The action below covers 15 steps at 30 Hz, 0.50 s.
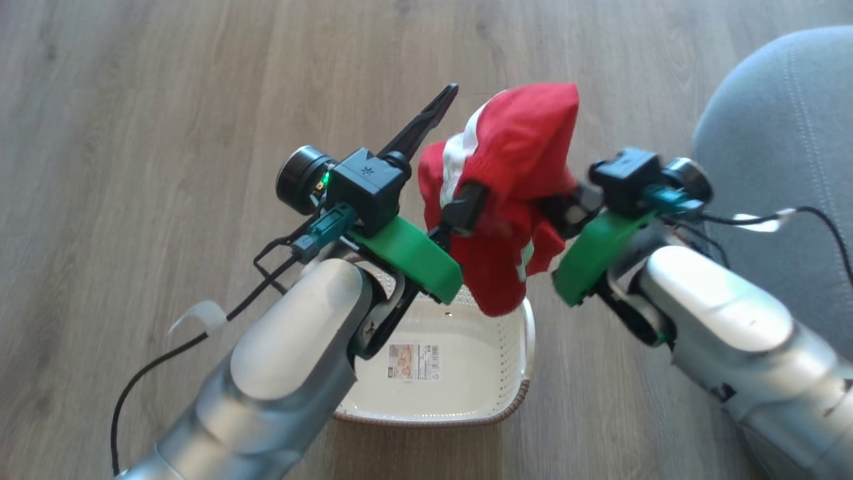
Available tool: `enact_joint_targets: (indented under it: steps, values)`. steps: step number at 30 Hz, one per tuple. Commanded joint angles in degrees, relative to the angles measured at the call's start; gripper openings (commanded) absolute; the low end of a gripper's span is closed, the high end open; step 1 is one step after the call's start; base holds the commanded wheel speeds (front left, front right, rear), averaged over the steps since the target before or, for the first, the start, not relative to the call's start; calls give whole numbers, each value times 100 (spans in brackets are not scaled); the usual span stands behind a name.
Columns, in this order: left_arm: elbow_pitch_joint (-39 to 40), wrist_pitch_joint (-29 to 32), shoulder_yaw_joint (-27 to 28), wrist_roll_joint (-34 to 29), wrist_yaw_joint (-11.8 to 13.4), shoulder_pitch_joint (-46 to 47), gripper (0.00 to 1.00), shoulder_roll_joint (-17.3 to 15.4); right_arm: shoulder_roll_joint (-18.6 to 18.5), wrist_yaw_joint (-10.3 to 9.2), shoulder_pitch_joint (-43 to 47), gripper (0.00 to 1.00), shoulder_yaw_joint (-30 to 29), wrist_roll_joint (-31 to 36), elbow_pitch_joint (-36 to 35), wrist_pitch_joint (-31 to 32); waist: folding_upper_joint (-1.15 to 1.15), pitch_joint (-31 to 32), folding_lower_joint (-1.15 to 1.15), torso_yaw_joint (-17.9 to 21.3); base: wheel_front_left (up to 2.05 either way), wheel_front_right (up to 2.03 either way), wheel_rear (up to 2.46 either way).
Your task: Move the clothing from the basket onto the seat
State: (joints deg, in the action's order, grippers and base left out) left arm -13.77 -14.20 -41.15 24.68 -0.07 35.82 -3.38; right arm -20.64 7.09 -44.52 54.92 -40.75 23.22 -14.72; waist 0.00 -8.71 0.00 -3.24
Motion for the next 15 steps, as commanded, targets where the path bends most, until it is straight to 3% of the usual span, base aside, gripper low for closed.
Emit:
enact_joint_targets:
  steps: [1, 9, 15]
  values:
    - [79, -30, 162, 48, -61, 229, 100, -118, -80, 40, 144, 0, -386, 100, -257, -28, 0, -25, 0, 91, 0, 0, 0]
    - [-449, -36, 87, 163, -300, 139, 100, -244, -73, 40, 827, 0, -1940, 516, -781, -28, 0, -24, 0, 470, 0, 0, 0]
    - [-673, -55, 44, 187, -412, 67, 100, -298, 0, 40, 1158, 0, -2723, 793, -1059, -28, 0, 7, 0, 785, 0, 0, 0]
